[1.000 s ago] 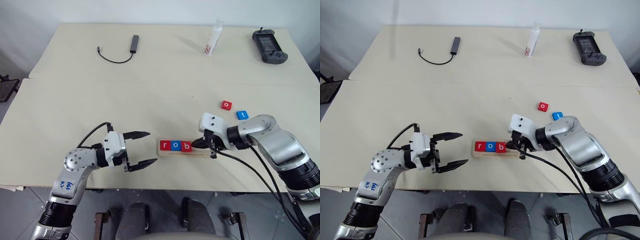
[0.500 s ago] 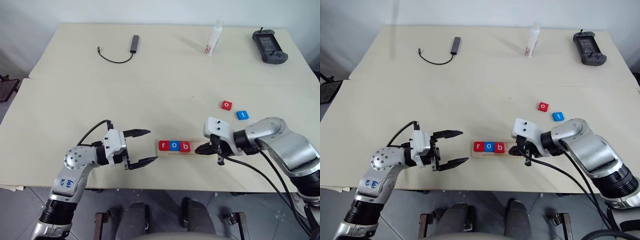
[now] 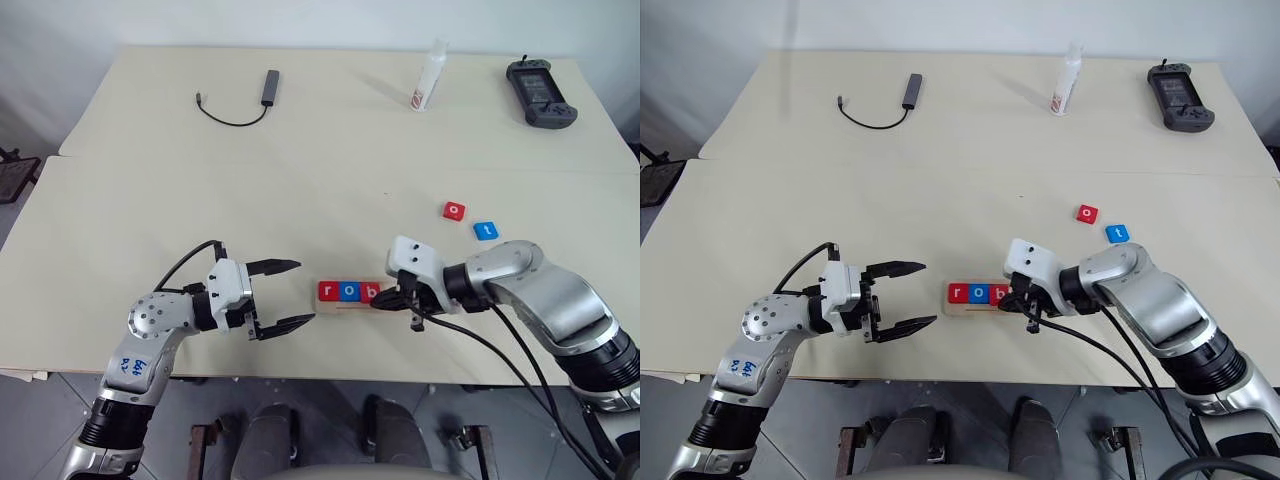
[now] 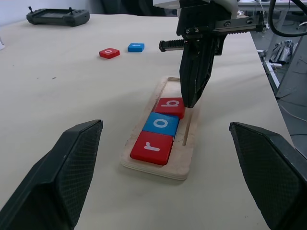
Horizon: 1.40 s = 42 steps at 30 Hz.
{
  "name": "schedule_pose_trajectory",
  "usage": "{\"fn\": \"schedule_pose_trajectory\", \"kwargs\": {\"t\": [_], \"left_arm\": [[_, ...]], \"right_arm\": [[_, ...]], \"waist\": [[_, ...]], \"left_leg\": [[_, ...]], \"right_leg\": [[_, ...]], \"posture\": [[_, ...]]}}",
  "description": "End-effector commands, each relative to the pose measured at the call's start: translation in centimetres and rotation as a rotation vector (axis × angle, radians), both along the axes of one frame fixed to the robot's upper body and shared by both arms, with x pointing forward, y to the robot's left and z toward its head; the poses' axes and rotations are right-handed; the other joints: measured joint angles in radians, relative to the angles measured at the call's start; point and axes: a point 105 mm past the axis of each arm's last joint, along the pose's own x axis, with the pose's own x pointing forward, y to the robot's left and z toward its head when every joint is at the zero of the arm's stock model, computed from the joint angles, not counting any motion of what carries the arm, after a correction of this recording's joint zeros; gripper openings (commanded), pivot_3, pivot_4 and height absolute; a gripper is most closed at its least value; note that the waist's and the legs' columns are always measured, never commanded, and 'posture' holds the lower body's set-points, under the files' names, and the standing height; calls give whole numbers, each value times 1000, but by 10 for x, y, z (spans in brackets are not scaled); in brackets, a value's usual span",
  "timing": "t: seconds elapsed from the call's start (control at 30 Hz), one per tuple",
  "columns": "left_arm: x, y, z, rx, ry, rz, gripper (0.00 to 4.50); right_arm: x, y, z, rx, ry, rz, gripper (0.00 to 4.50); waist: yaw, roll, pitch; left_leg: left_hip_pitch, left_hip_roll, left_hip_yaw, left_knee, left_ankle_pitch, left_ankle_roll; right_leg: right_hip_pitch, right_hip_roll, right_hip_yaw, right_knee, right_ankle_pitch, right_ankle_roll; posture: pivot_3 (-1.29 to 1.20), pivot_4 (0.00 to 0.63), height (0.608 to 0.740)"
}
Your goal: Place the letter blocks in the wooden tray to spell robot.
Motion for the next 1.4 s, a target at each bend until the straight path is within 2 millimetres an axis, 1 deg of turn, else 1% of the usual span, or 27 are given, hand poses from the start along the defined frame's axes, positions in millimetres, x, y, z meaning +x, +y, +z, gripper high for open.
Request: {"fn": "schedule_pose_trajectory", "kwargs": {"t": [0.03, 0.23, 0.33, 0.37, 0.47, 0.63, 0.7, 0.77, 0.87, 0.9, 0.97, 1.03, 1.1, 1.13, 1.2, 1.27, 1.33, 1.4], "left_arm": [[0, -1, 8, -6, -39, -7, 4500], [1, -3, 7, -9, -38, -13, 4500], [1, -3, 7, -8, -38, -17, 4500], [1, -2, 7, -6, -37, -18, 4500], [2, 4, 6, 4, -33, -16, 4500], [6, 15, 3, 21, -28, 8, 4500], [7, 19, 2, 24, -25, 16, 4500], [9, 21, 1, 27, -23, 22, 4500], [12, 26, -1, 34, -20, 37, 4500], [13, 26, 0, 34, -22, 38, 4500], [14, 27, 1, 32, -28, 38, 4500], [15, 28, 1, 32, -31, 41, 4500], [15, 29, 1, 32, -32, 43, 4500], [15, 29, 1, 32, -32, 44, 4500], [16, 28, 3, 30, -36, 43, 4500], [18, 26, 7, 20, -59, 41, 4500], [21, 25, 13, 5, -77, 45, 4500], [22, 24, 14, 2, -79, 46, 4500]], "right_arm": [[1, 4, 8, 14, -38, 6, 18], [-1, 3, 11, 41, -42, 2, 18], [-8, 0, 17, 83, -46, 21, 18], [-12, -5, 21, 119, -60, 33, 18], [-17, -23, 30, 195, -124, 17, 18], [-14, -76, 33, 322, -202, -174, 18], [-13, -98, 30, 325, -261, -256, 375], [-13, -116, 29, 342, -311, -335, 904], [-17, -151, 24, 316, -434, -443, 1914], [-19, -163, 22, 300, -472, -486, 2323], [-22, -187, 18, 267, -543, -565, 2918], [-29, -202, 12, 261, -582, -637, 3588], [-36, -208, 4, 278, -594, -693, 4265], [-39, -209, 0, 280, -594, -709, 4482], [-44, -211, -8, 278, -606, -737, 4482], [-46, -215, -11, 295, -649, -776, 4482], [-43, -214, -14, 301, -624, -788, 4482], [-40, -213, -15, 310, -594, -791, 4482]], "waist": [[0, 0, 0], [0, 0, 0], [2, 0, 0], [5, 0, 0], [14, 0, 0], [13, -1, 0], [13, -1, 0], [12, -1, 0], [13, -1, 0], [13, -1, 0], [13, -1, 0], [13, -1, 0], [12, -1, 0], [11, -1, 0], [10, 0, 0], [8, 0, 0], [8, 1, -1], [7, 1, -1]], "left_leg": [[0, 0, 0, 0, 0, 0], [0, 0, 0, 0, 0, 0], [0, 0, 0, 0, 0, 0], [0, 0, 0, 0, 0, 0], [0, 0, 0, 0, 0, 0], [0, -1, 0, 0, 0, 0], [1, -1, 1, -1, 0, 0], [1, -1, 1, -1, 0, 0], [1, -1, 2, -1, 0, 0], [1, -1, 2, -1, 0, 0], [1, -1, 2, -1, 0, 0], [2, -1, 2, -1, 0, 0], [2, 0, 2, -1, 0, 0], [2, 0, 2, -1, 0, 0], [2, 0, 3, -1, 0, 0], [3, 0, 3, -1, 0, 0], [3, 0, 3, -1, 0, 0], [4, 0, 3, -1, 0, 0]], "right_leg": [[0, 0, 0, 0, 0, 0], [0, 0, 0, 0, 0, 0], [0, 0, 0, 0, 0, 0], [0, 0, 0, 0, 0, 0], [0, 0, 0, -1, 0, 0], [1, 0, 0, -1, 0, 0], [1, 0, 0, 0, 0, 0], [1, 0, 0, 0, 0, 0], [1, 0, 0, 0, 0, 0], [1, 0, 0, 0, 0, 0], [1, 0, 1, 0, 0, 0], [1, 0, 1, 0, 0, 0], [1, 0, 1, 0, 0, 0], [1, 1, 1, 0, 0, 0], [1, 1, 1, 0, 0, 0], [1, 1, 2, 0, 0, 0], [1, 1, 3, 1, 0, 0], [1, 1, 3, 1, 0, 0]], "posture": [[0, 150, 740], [0, 150, 740], [0, 150, 740], [0, 150, 740], [0, 150, 740], [0, 150, 740], [0, 150, 740], [0, 150, 740], [0, 150, 740], [0, 150, 740], [0, 150, 740], [0, 150, 740], [0, 150, 740], [0, 150, 740], [0, 150, 740], [0, 150, 740], [0, 150, 740], [0, 150, 740]]}}
